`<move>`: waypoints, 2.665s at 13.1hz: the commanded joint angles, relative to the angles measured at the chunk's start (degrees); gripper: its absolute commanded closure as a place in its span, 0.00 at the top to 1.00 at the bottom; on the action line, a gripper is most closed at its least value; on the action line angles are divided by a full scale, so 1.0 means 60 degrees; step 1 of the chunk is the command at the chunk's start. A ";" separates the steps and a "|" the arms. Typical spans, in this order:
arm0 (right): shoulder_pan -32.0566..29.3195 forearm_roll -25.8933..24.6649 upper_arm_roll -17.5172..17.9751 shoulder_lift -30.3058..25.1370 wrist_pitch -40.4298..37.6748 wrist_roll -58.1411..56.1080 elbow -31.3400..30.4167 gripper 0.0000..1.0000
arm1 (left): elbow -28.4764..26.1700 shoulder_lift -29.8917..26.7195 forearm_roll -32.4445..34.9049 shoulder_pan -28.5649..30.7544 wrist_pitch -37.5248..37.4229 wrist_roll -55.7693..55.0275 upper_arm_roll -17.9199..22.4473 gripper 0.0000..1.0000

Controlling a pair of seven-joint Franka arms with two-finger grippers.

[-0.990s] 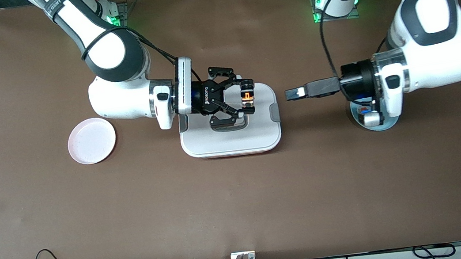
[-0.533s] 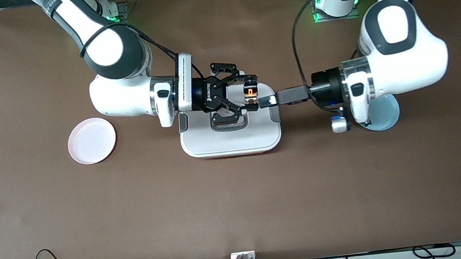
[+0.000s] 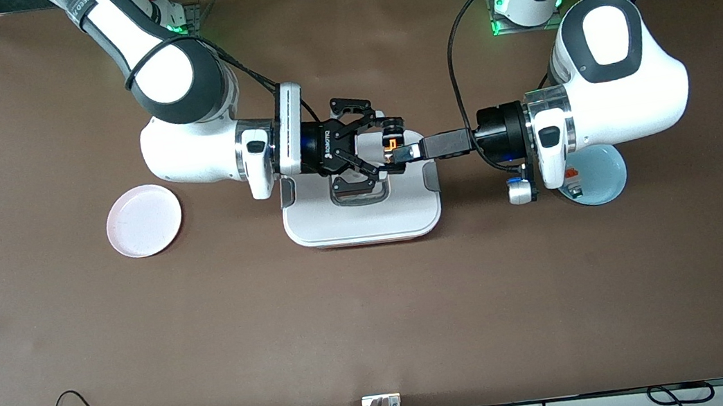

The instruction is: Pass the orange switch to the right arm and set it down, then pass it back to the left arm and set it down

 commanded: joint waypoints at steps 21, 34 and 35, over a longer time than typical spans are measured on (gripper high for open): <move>-0.0310 0.0749 0.0026 -0.0079 0.0084 0.0012 0.0164 1.00 | 0.0022 -0.0262 -0.0340 0.0037 0.0005 -0.0015 -0.0251 0.18; -0.4365 -0.4634 -0.0032 -0.1659 -0.3047 0.4628 -0.1081 1.00 | 0.0096 0.0178 0.7520 0.0972 -0.1327 0.2161 -0.0002 0.17; -0.4659 -0.5164 -0.0032 -0.1879 -0.3486 0.5787 -0.1081 1.00 | 0.0096 0.0250 0.8194 0.1018 -0.1517 0.2907 -0.0002 0.17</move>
